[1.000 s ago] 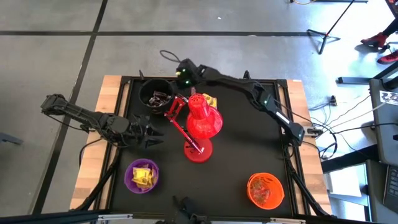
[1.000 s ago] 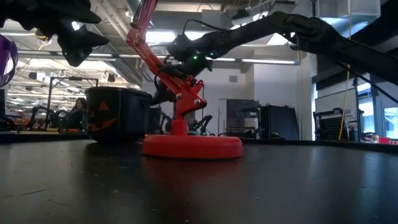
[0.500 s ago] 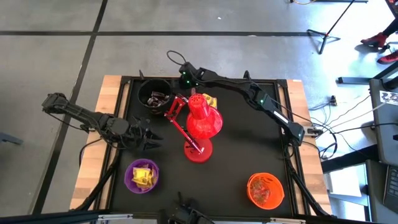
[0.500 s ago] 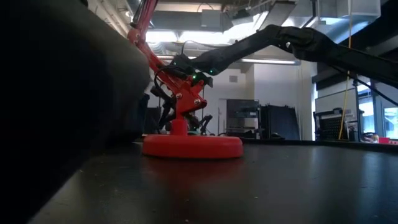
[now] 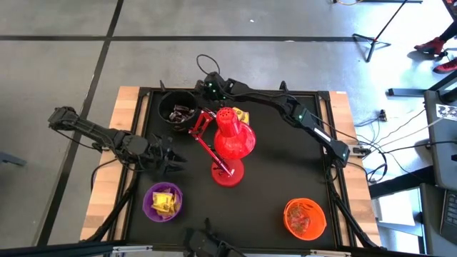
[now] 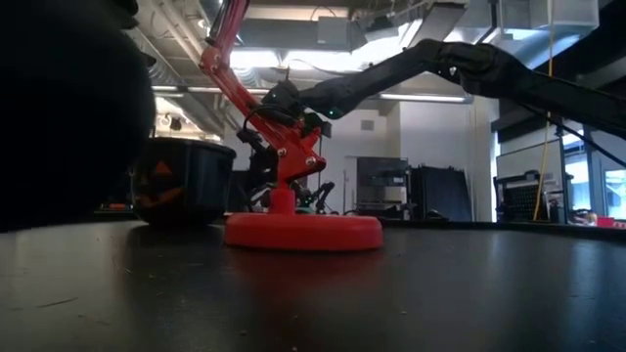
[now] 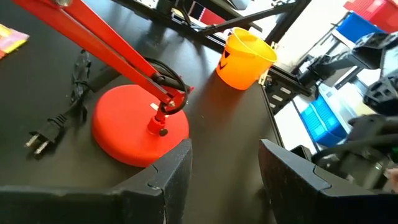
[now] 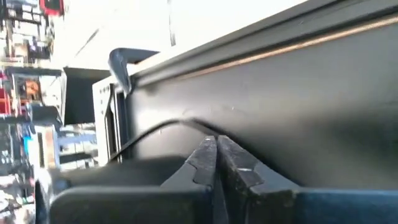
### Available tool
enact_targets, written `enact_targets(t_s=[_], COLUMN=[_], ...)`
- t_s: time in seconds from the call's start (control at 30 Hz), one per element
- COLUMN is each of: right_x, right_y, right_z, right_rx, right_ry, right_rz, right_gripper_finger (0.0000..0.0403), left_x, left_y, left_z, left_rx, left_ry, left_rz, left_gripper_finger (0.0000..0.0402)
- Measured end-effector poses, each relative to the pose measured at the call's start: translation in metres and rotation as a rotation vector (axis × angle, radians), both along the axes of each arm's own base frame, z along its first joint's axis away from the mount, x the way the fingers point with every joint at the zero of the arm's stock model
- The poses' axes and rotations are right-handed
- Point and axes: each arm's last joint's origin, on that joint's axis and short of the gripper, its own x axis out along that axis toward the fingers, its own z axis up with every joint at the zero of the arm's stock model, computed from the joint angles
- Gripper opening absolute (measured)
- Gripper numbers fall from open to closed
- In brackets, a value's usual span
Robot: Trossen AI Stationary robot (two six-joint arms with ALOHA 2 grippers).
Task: Organize candy in baskets
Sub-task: Put the orange gummy into the orange bucket
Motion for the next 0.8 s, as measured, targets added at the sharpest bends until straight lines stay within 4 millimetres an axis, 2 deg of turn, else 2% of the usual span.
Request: enact_targets(t_s=[0.2,0.37,0.47,0.63,0.8], right_x=[-0.002,0.003,0.003,-0.008,-0.008], right_y=[-0.005,0.008,0.014,0.024,0.029], right_z=[0.0,0.002,0.012,0.014,0.02], right_rx=[0.019,-0.041,-0.061,-0.023,-0.008], right_ry=[-0.014,0.016,0.052,0.215,0.205], right_rz=[0.039,0.059,0.088,0.116,0.185], right_gripper_finger=[0.0015,0.0009,0.0008,0.0008,0.0008], left_x=[-0.001,-0.001,-0.001,-0.001,-0.001], left_y=[-0.001,0.0,0.0,0.0,0.0], left_z=[-0.001,-0.002,-0.002,-0.002,-0.002], left_rx=[-0.004,-0.003,-0.004,-0.002,0.012], left_ry=[0.016,0.018,0.018,0.019,0.016], left_rz=[-0.013,-0.013,-0.013,-0.013,-0.014], left_gripper_finger=[0.0174,0.0174,0.0174,0.0174,0.0174])
